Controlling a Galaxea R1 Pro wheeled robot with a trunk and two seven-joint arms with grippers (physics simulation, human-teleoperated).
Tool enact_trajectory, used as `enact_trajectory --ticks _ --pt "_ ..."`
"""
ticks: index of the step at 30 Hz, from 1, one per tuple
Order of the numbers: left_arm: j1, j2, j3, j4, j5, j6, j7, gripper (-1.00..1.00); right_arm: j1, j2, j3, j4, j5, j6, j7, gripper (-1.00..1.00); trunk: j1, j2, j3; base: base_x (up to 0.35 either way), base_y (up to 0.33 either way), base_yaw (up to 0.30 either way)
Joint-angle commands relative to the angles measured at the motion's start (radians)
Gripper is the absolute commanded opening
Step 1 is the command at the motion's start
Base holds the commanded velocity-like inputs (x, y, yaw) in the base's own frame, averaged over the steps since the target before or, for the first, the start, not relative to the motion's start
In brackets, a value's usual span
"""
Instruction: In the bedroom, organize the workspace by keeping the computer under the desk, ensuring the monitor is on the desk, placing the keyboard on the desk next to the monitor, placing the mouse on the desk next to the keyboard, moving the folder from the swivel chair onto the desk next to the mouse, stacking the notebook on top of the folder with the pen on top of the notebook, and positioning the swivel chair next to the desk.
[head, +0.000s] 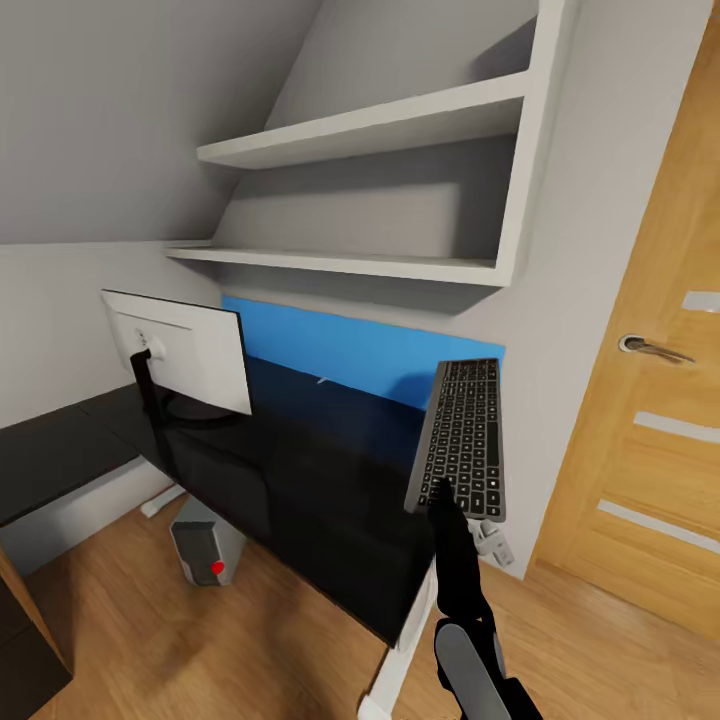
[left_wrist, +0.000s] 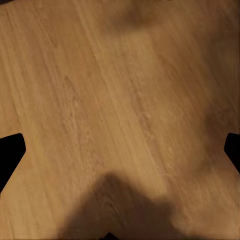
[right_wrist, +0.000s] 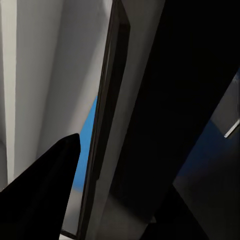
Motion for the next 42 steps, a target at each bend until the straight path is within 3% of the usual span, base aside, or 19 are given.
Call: enact_trajectory --ticks 1,42 --pt "0.000 0.000 -0.009 -0.001 0.003 -0.002 0.007 1.00 -0.001 0.000 0.002 0.000 -0.003 -0.005 -0.004 -1.00 0.000 -0.001 -0.001 0.000 0.252 -0.263" --pt "0.000 0.000 -0.009 -0.001 0.003 -0.001 0.006 1.00 -0.001 -0.001 0.001 -0.001 -0.003 -0.006 -0.004 -1.00 0.000 -0.001 -0.001 -0.007 0.325 -0.263"
